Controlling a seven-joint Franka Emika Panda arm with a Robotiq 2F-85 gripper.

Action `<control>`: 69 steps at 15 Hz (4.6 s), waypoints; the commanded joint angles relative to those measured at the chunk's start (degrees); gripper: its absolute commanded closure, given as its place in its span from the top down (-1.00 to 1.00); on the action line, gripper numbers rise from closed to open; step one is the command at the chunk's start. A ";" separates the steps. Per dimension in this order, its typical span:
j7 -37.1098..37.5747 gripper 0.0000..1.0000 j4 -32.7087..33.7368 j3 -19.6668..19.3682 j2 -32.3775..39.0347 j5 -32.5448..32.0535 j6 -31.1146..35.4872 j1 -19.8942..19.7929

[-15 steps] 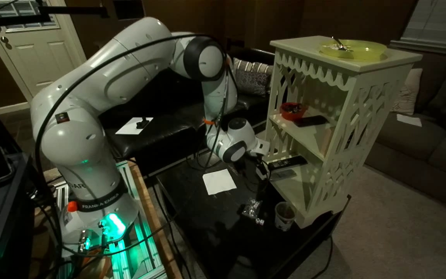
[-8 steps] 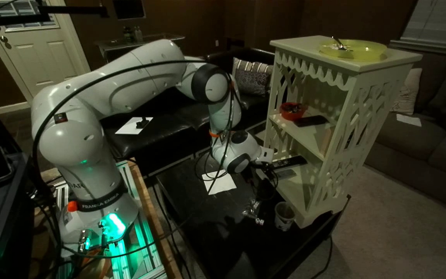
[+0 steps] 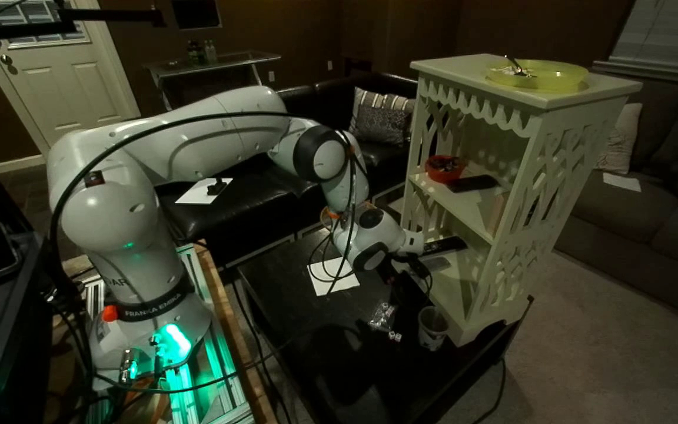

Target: Put the grey remote control on top of the shelf.

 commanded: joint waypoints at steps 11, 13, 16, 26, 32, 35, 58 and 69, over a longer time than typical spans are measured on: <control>-3.14 0.04 6.78 -2.32 4.28 3.42 -2.41 2.95; -3.28 -0.24 6.71 -2.60 4.28 3.54 -2.45 3.10; -3.38 -0.55 6.60 -2.99 4.27 3.78 -2.96 3.40; -1.37 -0.55 -2.83 1.59 -3.44 2.54 3.69 2.65; -3.53 -0.55 -13.49 1.34 -9.94 8.18 5.56 3.86; -3.08 -0.55 -21.80 3.28 -14.86 6.95 6.56 3.43; 2.34 -0.55 -70.97 12.88 -66.46 7.82 6.45 3.24; 0.81 -0.55 -70.61 14.23 -89.71 18.69 -4.70 8.76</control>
